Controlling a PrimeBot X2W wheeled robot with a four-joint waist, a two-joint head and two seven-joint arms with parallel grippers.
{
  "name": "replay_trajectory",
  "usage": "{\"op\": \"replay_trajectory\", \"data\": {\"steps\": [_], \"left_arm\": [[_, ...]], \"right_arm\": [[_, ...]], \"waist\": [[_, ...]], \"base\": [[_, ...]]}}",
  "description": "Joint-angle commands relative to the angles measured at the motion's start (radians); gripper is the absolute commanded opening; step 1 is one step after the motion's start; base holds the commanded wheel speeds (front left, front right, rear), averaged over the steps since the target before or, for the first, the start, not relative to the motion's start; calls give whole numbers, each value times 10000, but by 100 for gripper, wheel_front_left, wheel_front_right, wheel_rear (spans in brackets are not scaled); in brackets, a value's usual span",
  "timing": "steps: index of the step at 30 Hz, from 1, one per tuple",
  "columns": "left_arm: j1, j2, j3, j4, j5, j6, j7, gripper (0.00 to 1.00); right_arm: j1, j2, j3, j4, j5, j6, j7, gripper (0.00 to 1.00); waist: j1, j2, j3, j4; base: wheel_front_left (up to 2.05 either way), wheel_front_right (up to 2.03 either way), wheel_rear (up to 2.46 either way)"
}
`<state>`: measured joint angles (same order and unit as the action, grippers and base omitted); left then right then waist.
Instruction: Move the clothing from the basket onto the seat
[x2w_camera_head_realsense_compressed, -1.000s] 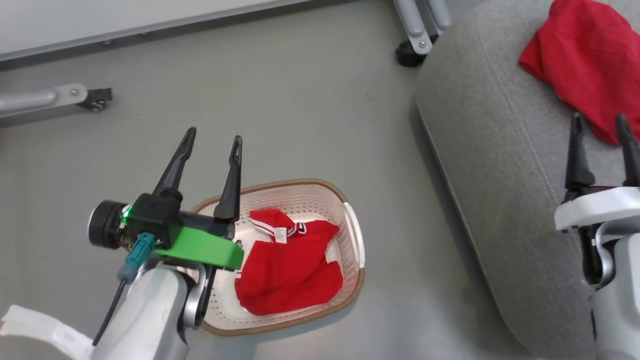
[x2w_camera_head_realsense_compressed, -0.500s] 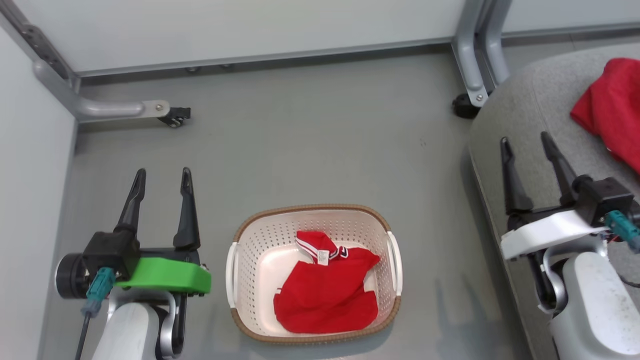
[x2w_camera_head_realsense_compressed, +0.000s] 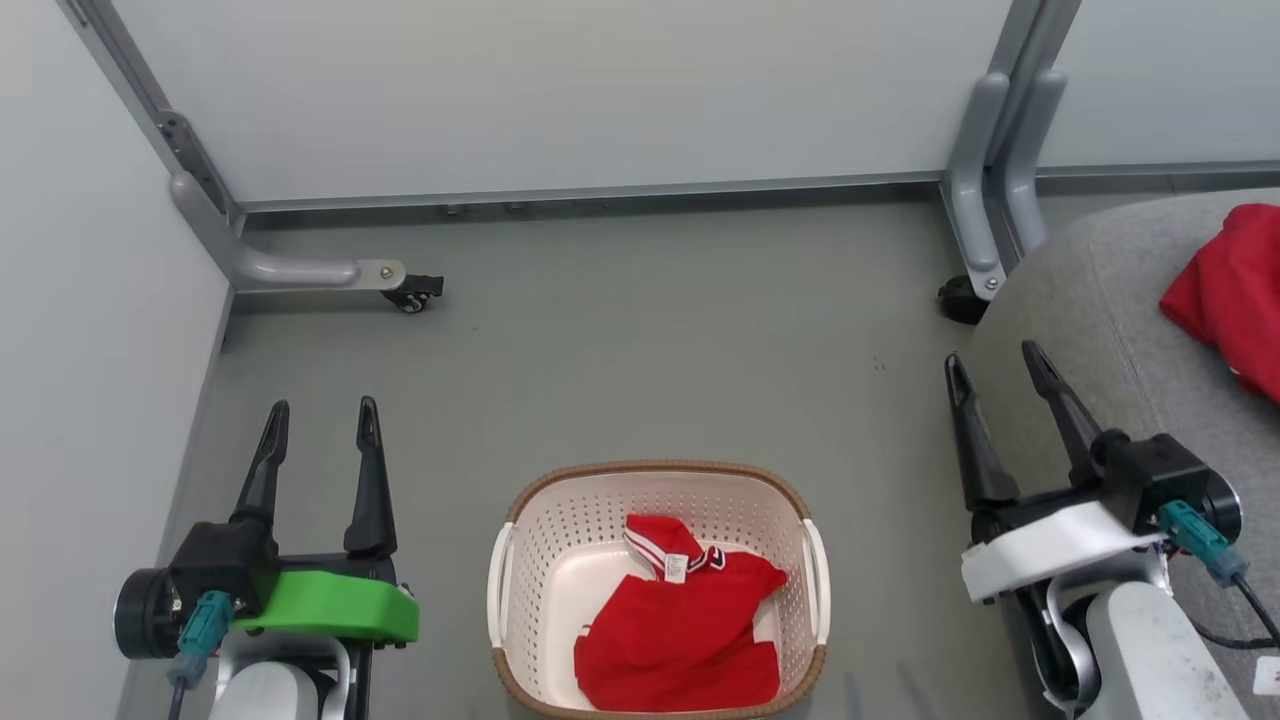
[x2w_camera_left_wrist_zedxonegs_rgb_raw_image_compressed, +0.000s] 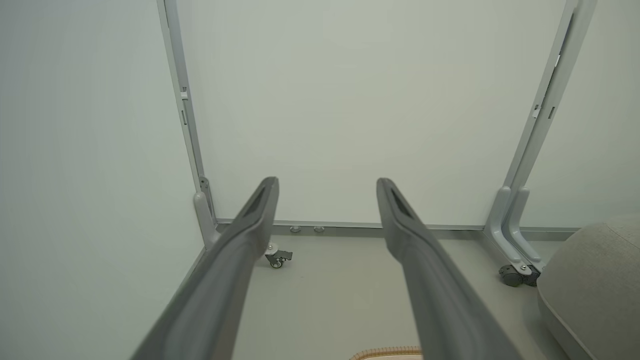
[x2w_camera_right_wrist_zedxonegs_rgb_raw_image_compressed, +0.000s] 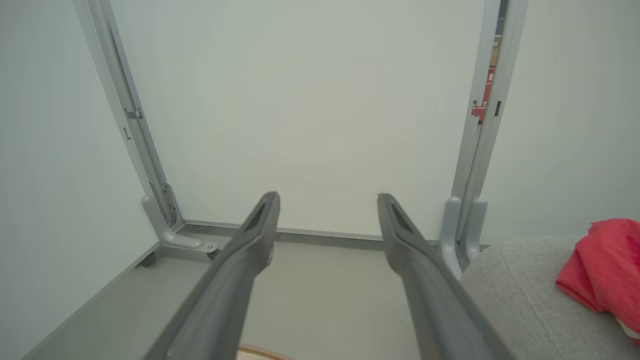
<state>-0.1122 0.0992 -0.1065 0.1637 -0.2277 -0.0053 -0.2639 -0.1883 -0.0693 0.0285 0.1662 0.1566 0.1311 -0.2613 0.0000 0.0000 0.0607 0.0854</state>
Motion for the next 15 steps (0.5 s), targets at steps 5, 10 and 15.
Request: {"op": "replay_trajectory", "data": {"steps": [5, 10, 15], "left_arm": [[263, -150, 116, -45, 257, -193, -8, 100], [328, -248, 195, -66, 358, -299, -8, 100], [359, -321, 157, 6, 465, -444, -7, 100]], "right_arm": [[706, 85, -120, -368, -112, -7, -13, 100], [1209, 157, -224, -679, -213, -7, -11, 100], [1577, 185, -459, -858, -233, -7, -11, 100]], "waist": [[0, 0, -205, 64], [0, 0, -244, 9], [0, 0, -267, 15]], "base": [[0, 0, 0], [0, 0, 0], [0, 0, 0]]}}
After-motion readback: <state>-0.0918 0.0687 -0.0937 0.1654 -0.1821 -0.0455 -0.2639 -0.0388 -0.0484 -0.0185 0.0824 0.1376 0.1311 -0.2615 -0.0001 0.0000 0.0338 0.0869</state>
